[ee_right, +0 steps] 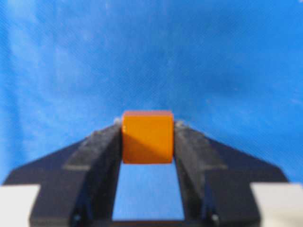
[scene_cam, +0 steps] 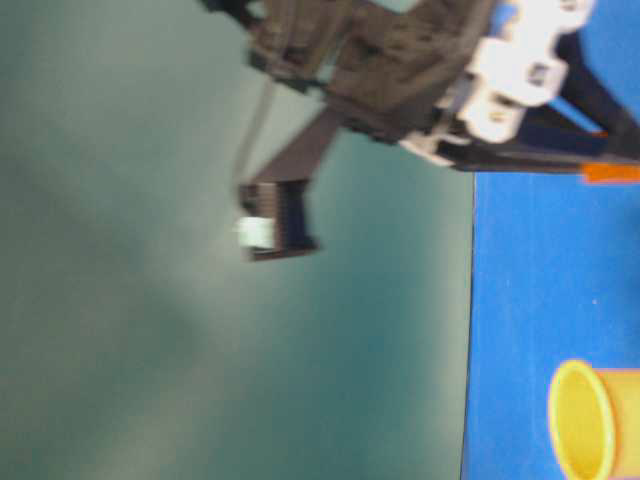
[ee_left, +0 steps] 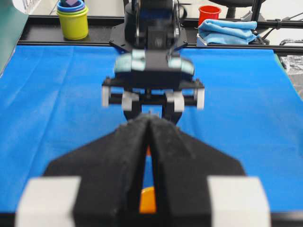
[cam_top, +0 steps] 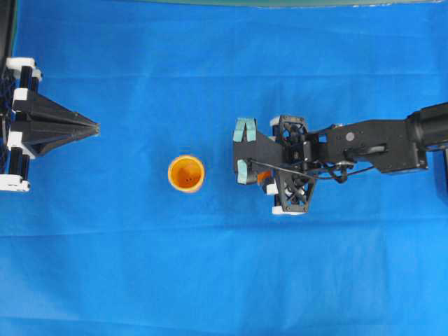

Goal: Move the block forward with right arm.
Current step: 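Lift the held cube and carry it toward the lower right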

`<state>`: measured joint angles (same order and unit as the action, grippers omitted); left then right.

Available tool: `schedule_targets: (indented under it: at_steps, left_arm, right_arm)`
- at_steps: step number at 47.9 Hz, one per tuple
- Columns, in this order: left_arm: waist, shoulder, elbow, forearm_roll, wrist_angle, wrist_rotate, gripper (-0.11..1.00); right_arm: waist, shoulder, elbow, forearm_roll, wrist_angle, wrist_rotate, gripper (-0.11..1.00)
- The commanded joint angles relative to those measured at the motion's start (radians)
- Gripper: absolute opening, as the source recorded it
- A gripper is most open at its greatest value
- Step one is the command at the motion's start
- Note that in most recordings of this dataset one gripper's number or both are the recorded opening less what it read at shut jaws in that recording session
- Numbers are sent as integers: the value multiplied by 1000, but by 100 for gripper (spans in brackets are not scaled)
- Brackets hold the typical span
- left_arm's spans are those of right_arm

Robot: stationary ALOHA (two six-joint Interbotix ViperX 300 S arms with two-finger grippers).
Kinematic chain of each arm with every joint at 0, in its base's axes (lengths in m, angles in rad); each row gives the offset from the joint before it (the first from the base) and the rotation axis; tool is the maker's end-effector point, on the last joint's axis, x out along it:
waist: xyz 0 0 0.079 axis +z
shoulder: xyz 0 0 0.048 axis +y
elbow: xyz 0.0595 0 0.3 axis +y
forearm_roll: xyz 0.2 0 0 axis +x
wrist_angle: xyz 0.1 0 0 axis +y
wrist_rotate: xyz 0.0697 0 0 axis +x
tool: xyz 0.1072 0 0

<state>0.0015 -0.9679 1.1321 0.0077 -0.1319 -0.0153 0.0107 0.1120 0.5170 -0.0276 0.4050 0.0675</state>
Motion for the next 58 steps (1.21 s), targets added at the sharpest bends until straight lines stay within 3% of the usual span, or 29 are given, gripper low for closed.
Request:
schedule_targets:
  at_steps: [1, 13, 32, 58]
  left_arm:
    - [0, 5, -32, 2, -6, 2, 1]
    - [2, 8, -32, 2, -5, 5, 1]
    - [0, 9, -32, 3, -5, 6, 1]
    - [0, 9, -32, 3, -5, 6, 1]
  right_arm:
    - [5, -63, -38, 2, 52, 0, 41]
    - [20, -166, -78, 2, 212, 0, 41]
    - [63, -267, -141, 3, 330, 3, 41]
    - [218, -285, -250, 3, 414, 6, 41]
